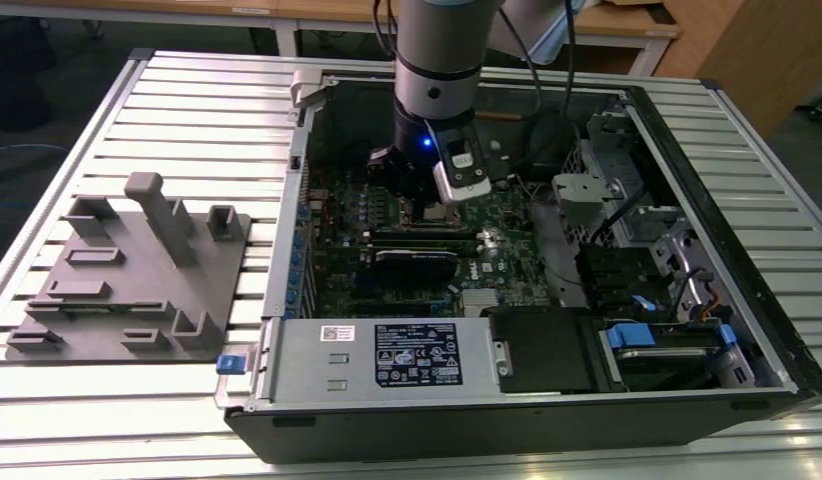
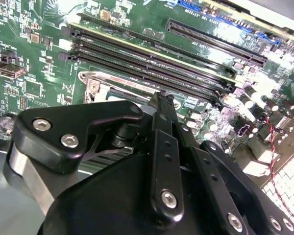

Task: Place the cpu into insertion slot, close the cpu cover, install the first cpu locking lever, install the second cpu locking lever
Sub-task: 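Install the second cpu locking lever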

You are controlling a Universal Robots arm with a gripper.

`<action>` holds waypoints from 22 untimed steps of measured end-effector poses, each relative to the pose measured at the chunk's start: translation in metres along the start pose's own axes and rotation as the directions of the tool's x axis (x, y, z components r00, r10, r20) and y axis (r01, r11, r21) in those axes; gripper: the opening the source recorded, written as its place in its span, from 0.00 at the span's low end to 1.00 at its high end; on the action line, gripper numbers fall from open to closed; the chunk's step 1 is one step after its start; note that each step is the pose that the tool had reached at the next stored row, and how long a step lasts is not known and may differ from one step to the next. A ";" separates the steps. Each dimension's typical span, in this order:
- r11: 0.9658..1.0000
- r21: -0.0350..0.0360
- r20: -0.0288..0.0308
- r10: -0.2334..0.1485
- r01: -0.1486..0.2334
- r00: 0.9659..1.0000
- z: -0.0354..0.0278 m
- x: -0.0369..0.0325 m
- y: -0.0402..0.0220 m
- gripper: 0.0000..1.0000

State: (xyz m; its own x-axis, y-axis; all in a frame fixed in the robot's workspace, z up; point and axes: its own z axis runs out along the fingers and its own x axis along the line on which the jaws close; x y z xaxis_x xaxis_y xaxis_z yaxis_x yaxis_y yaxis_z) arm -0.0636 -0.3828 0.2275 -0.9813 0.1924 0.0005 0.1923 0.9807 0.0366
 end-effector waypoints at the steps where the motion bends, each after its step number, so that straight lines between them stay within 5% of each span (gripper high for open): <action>1: 1.000 0.000 0.000 -0.003 0.003 1.000 0.0002 0.0000 0.0000 0.11; 6: 0.999 0.000 -0.002 -0.050 0.050 0.999 0.0012 -0.0001 -0.0001 0.11; 22: 0.999 0.000 -0.002 -0.052 0.052 0.999 0.0056 -0.0001 -0.0002 0.11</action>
State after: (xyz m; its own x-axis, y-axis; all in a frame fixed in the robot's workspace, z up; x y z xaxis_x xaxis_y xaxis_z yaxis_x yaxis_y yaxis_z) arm -0.0636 -0.3828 0.2219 -0.9900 0.1411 0.0005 0.1411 0.9893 0.0366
